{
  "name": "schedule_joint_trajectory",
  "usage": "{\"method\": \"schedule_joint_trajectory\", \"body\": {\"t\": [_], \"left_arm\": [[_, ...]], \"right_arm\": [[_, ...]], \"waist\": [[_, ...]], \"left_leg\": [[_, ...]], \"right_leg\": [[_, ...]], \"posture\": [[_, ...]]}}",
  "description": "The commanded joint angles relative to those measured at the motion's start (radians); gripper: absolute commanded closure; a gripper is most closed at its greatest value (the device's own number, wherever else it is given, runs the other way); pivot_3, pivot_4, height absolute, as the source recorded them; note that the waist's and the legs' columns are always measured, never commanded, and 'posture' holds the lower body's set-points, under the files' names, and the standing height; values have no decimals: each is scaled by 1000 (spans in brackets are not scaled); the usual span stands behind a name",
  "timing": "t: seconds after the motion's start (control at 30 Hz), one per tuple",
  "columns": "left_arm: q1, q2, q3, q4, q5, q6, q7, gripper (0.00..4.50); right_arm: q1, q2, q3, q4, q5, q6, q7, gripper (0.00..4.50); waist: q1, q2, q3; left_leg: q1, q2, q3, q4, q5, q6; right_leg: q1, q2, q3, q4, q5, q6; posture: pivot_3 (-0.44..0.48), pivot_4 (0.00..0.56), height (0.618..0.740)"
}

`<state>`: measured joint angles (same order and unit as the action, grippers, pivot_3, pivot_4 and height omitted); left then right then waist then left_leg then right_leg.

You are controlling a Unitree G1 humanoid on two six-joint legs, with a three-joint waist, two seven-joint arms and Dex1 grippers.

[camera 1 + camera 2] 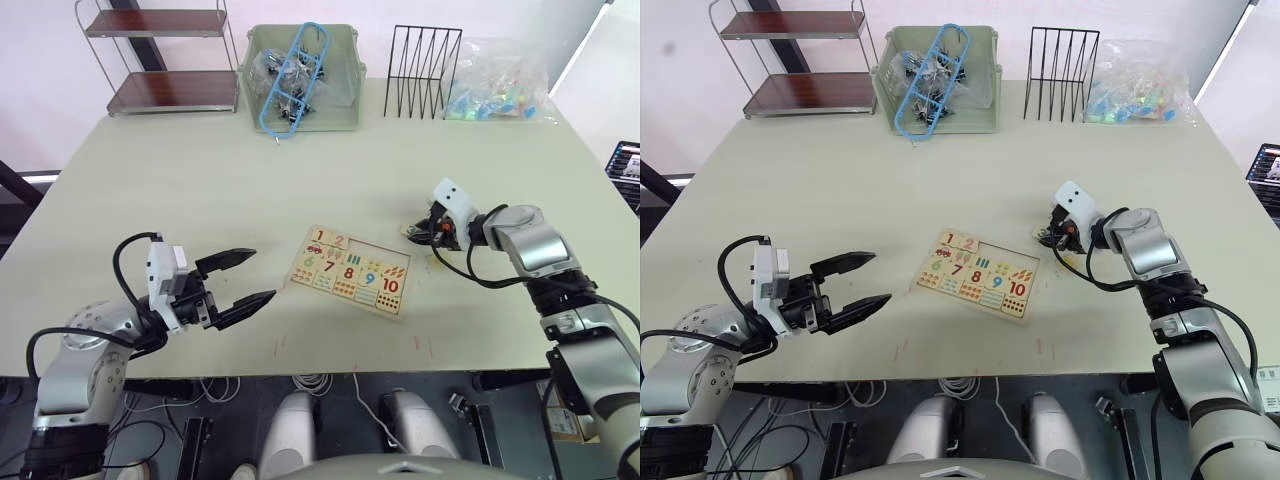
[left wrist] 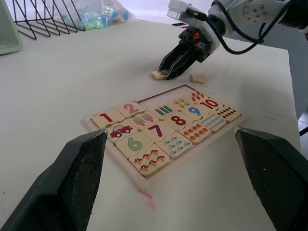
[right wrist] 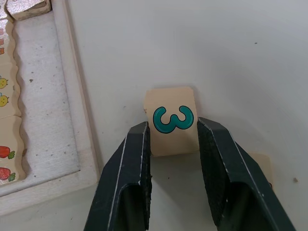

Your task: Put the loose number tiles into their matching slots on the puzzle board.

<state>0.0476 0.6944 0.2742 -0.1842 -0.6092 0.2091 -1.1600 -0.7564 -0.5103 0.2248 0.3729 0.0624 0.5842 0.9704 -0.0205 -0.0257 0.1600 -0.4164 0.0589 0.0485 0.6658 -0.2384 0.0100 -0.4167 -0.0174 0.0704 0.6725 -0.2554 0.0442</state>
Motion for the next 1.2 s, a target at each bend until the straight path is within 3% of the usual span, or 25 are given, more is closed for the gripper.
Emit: {"method": "schedule_joint_trajectory", "body": {"t": [0.03,0.27,0.53,0.77,0.97,1.2], "left_arm": [[-2,18,31,-15,-10,-12,-5,0],[-3,28,40,0,-14,-21,-23,0],[-7,83,52,104,6,-87,-149,0],[-72,107,38,176,14,-106,-202,0],[-106,112,34,201,22,-105,-226,0],[-145,106,32,208,19,-97,-236,0]], "right_arm": [[13,-28,-31,-124,32,13,18,3658],[67,-63,-51,-314,91,119,14,3658],[72,-130,-27,-494,110,311,-23,3658],[73,-156,29,-599,79,337,-72,3658],[26,-154,100,-639,73,412,-85,3658],[-123,-78,178,-606,114,605,-94,3658]], "waist": [[0,0,0],[1,0,0],[0,1,1],[2,1,2],[1,1,2],[0,1,2]], "left_leg": [[0,0,0,0,0,0],[-1,0,0,-2,0,0],[0,0,1,-2,0,0],[-2,0,1,-4,0,0],[-2,0,1,-9,0,0],[-5,1,1,-12,0,0]], "right_leg": [[0,0,0,0,0,0],[-1,0,0,-1,0,0],[-2,0,0,-1,0,0],[-3,-1,0,-4,-1,-1],[-3,-1,0,-9,0,-1],[-7,0,-1,-9,1,1]], "posture": [[0,150,740],[0,150,740],[0,150,740],[0,150,740],[0,150,740],[0,150,740]]}}
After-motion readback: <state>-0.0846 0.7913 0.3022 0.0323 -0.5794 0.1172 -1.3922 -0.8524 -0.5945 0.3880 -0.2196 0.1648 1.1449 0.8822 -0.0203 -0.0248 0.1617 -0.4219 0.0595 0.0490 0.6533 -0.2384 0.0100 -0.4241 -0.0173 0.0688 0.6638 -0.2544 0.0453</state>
